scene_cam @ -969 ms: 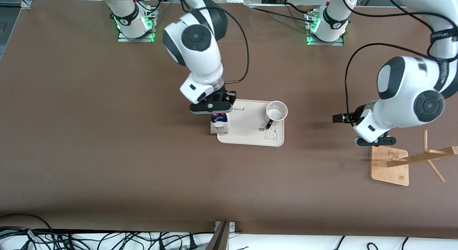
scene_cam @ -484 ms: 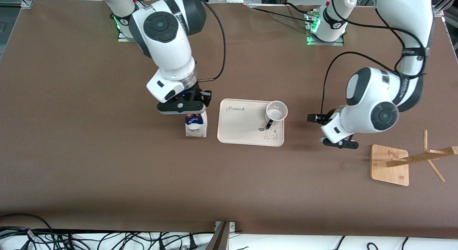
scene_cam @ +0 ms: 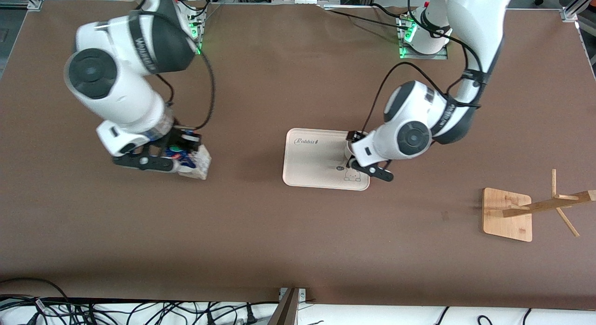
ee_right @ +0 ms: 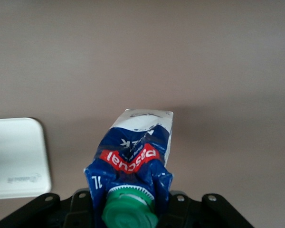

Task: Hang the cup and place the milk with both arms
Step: 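Carry the carton aside with the right gripper while the left gripper lifts the mug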

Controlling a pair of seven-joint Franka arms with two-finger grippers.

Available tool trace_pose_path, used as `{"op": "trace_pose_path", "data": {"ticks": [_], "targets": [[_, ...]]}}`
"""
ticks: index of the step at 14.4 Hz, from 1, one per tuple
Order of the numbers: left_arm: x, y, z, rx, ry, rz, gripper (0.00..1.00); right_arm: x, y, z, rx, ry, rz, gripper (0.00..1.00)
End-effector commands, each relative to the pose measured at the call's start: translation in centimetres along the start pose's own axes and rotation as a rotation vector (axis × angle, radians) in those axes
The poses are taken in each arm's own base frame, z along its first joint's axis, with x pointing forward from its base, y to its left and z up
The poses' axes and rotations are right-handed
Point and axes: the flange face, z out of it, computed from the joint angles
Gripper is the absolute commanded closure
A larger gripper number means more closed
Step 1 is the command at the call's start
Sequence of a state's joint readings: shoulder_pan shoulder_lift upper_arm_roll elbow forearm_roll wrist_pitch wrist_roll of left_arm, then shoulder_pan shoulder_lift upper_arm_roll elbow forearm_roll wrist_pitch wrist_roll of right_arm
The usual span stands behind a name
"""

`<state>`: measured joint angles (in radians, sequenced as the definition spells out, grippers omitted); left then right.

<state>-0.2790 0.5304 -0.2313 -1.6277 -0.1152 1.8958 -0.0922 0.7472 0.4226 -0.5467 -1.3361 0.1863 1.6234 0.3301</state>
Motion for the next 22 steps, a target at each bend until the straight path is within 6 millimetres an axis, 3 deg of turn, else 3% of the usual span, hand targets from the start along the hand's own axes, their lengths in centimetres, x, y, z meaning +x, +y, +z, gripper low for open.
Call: {"op": "trace_pose_path", "data": {"ticks": [1,4,7,10,13,14,16,18,22], "targets": [[-0.7,2.4,0.5,0.002,-0.011,0.043,0.00,0.2,4.5,-0.6,0.015,-0.061,-0.035,0.65],[-0.8,2.6,1.7,0.018,-0.009,0.053,0.00,1.3,9.8,0.2,0.050,-0.094,-0.073,0.65],[-1.6,3.1,5.5,0.027,0.023,0.063,0.00,2.6,14.7,1.9,0.112,-0.120,-0.083,0.65],[-1.8,2.9,7.2,0.027,0.057,0.059,0.00,3.3,18.0,3.9,0.128,-0.131,-0.115,0.65],[-1.9,2.8,7.9,0.028,0.062,0.061,0.00,3.4,19.1,6.7,0.138,-0.122,-0.130,0.65],[-1.9,2.8,7.9,0.035,0.062,0.065,0.20,3.4,19.5,7.6,0.139,-0.120,-0.121,0.65],[-1.7,2.7,7.9,0.058,0.065,0.081,0.71,3.4,19.9,9.2,0.134,-0.109,-0.110,0.65],[-1.6,2.7,8.0,0.060,0.063,0.081,1.00,3.2,20.1,10.7,0.132,-0.110,-0.106,0.65],[-1.0,2.0,6.6,0.059,0.078,0.059,1.00,2.9,20.1,13.1,0.129,-0.104,-0.105,0.65]]}}
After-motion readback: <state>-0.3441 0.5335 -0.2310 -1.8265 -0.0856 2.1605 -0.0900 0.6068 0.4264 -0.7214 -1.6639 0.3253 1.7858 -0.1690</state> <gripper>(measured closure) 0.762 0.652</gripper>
